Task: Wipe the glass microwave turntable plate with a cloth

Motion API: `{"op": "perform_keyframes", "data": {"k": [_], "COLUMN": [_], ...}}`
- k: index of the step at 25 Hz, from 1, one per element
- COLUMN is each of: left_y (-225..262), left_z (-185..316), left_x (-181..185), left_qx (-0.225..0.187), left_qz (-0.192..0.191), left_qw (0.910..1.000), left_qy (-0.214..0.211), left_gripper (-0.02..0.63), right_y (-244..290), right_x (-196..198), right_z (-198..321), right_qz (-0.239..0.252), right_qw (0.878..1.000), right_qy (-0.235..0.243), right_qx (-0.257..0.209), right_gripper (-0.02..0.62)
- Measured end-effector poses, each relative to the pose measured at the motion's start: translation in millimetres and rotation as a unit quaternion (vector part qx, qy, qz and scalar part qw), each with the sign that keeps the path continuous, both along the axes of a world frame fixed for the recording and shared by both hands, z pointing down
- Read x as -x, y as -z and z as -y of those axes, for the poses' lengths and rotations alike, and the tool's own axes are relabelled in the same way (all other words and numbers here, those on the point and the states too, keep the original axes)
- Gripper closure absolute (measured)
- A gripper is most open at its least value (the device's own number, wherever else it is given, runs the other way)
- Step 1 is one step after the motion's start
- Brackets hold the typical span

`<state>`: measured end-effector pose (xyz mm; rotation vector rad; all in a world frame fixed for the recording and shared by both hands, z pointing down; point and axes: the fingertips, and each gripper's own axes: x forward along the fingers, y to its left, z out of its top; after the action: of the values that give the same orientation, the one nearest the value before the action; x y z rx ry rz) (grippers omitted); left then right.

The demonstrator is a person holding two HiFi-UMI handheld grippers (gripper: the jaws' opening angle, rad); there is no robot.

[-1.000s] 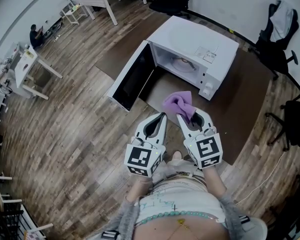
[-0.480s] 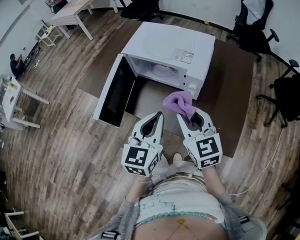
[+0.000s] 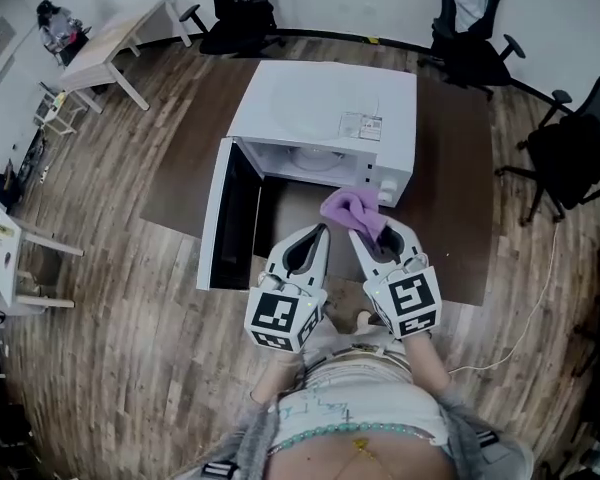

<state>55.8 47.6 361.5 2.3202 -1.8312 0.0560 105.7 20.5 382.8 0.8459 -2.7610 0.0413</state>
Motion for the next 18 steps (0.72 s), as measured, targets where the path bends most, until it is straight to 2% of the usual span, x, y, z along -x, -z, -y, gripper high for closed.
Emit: {"op": "perform_keyframes", "data": {"k": [11,14,18], "left_y": [-8,-12,-14], "left_z": [16,21,31], "left_x": [88,99,98], "left_qx": [-0.002,0.001,-0.005], "left_qz": [0.003,-0.004,-0.022], "left_qw": [0.9981,0.9972,0.9956], "left_qy": [-0.061,-0.075,-0.091], "left_gripper": [0.596,0.595,0.596], "right_y": [-7,-8,-12], "right_x": [80,91,86], "right_z": [18,18,25], "right_qz": [-0.005,-0.006,-0.021], "right_qw": [0.998,0.997,0.995], "right_qy": [-0.06,-0.072,-0.093], "right_qx": [-0.014,-0.011,-0.016], "right_gripper": [0.483,0.483,0.483]}}
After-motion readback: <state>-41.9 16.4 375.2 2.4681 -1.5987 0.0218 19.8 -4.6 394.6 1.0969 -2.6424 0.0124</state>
